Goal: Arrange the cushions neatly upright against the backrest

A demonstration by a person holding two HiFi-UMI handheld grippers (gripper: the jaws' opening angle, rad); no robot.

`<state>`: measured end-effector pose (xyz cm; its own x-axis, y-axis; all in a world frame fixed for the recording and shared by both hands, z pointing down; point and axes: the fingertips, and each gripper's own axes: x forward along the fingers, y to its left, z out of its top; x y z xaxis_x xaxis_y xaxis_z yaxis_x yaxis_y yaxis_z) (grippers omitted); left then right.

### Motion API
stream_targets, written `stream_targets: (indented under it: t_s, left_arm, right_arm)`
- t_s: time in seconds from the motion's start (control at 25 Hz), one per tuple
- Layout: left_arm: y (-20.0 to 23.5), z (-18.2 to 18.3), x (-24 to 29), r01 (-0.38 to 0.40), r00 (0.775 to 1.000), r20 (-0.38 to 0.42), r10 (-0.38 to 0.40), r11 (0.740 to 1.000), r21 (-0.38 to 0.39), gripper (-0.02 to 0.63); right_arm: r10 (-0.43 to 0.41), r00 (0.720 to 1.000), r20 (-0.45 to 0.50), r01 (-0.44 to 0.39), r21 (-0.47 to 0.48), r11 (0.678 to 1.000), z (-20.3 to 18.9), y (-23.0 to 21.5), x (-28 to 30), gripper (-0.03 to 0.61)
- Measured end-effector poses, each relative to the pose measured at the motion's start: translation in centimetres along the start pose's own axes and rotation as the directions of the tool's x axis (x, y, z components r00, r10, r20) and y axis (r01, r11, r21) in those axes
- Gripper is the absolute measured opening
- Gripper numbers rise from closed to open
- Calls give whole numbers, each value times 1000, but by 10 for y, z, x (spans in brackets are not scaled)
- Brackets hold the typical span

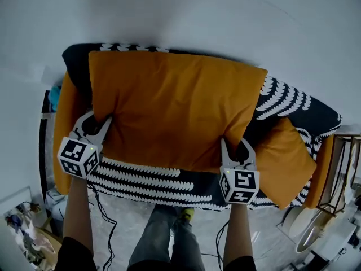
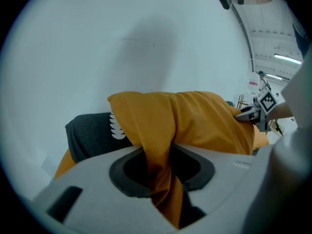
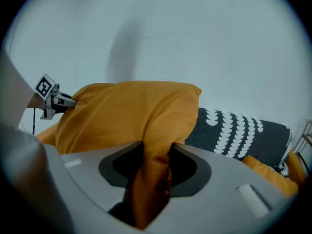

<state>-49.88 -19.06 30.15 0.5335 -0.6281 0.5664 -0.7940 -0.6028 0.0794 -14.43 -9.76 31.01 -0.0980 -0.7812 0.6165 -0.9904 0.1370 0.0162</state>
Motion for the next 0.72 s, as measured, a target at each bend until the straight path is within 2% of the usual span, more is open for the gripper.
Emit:
stream_targets:
  t_s: [0.4, 0.72]
  left_arm:
    - [11, -53, 38, -54, 994, -98, 55, 998, 18, 140]
    - [18, -84, 60, -51, 989, -141, 55, 998, 29, 152]
  right_arm:
    - [8, 997, -80, -7, 2, 1000, -48, 0, 42, 186]
    - [17, 993, -119, -20, -28, 999, -75, -2, 65, 186]
